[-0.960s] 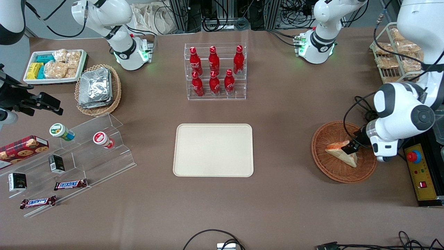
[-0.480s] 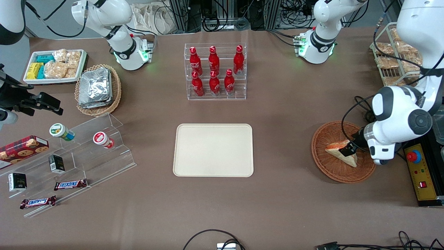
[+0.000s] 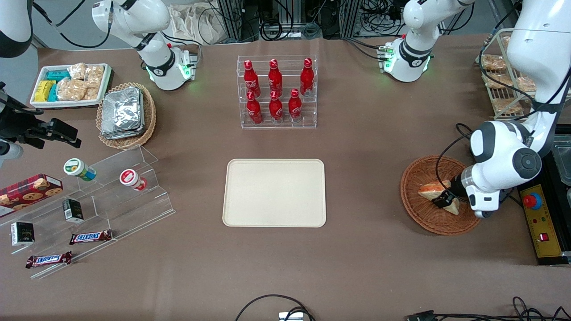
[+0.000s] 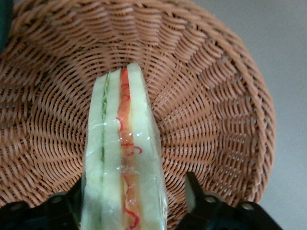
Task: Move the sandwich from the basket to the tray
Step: 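Close the left gripper on the sandwich and lift it, then carry the sandwich with the left gripper over the cream tray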
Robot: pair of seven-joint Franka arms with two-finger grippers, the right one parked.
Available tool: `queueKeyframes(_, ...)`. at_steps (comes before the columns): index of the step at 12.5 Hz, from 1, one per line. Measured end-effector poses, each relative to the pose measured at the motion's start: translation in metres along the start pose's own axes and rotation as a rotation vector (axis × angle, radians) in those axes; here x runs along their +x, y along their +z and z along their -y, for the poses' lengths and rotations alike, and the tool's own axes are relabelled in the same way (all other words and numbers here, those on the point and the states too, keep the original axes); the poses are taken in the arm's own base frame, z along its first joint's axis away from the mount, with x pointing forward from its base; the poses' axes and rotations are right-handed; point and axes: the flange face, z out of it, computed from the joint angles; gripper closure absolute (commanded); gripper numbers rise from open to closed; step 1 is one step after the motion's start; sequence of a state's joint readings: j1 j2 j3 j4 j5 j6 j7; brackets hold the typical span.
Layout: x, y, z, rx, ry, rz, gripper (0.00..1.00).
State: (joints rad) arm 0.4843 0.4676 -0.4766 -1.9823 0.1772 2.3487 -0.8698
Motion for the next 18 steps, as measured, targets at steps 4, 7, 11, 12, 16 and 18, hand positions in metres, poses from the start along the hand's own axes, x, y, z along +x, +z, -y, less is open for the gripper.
queueKeyframes(4,-0.016,-0.003,-0.019,0.070,0.085,-0.055,1.00)
queueKeyframes(7,-0.015,-0.039,-0.032,0.149,0.090,-0.022,1.00)
queueKeyframes(11,-0.058,-0.109,-0.092,0.150,0.184,-0.013,1.00)
queueKeyframes(12,-0.076,-0.121,-0.107,0.144,0.219,-0.011,1.00)
queueKeyframes(16,-0.187,-0.136,-0.176,0.131,0.423,-0.010,1.00)
queueKeyframes(18,-0.246,-0.130,-0.213,0.110,0.532,0.004,0.99)
